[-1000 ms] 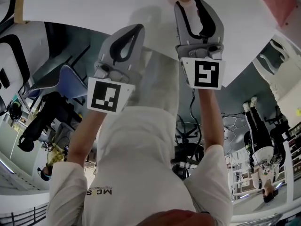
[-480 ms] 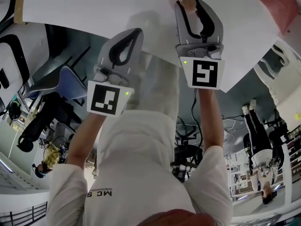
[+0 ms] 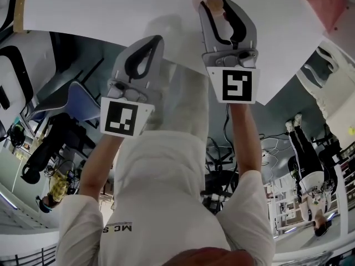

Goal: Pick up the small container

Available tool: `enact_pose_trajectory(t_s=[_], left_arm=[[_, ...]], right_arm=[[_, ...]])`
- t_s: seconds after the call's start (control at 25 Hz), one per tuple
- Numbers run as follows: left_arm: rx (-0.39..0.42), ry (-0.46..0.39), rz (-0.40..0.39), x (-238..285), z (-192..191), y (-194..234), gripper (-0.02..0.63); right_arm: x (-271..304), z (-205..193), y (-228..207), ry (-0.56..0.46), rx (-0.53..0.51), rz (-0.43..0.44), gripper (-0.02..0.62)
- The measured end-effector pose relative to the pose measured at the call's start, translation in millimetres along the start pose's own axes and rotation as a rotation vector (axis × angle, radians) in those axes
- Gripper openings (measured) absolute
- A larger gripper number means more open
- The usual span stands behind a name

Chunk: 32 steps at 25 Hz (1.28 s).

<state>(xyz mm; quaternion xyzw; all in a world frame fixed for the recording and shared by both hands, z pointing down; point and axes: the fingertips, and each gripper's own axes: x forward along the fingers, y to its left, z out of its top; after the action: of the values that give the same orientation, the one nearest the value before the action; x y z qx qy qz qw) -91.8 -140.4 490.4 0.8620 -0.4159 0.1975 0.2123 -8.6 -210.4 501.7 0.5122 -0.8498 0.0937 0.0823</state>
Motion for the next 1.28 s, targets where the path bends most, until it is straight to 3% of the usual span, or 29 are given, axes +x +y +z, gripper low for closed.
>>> enact_pose_trajectory(t_s=[0.44, 0.88, 1.28], left_arm=[[0.027, -0.025, -0.044, -19.0, 25.9, -30.1, 0.0], [0.094, -0.08, -0.103, -65.5, 84.7, -71.4, 0.0], [0.13, -0.145, -0.103, -118.3, 140.8, -104.3, 0.0]], right_arm=[[-50.8, 36.7, -6.0, -0.013, 0.025, -0.044, 0.126], [-134.2, 94.7, -2.7, 0.021, 0.016, -0.101, 0.126], [-216.3, 165.3, 4.9, -0.005, 0.011, -0.141, 0.126]])
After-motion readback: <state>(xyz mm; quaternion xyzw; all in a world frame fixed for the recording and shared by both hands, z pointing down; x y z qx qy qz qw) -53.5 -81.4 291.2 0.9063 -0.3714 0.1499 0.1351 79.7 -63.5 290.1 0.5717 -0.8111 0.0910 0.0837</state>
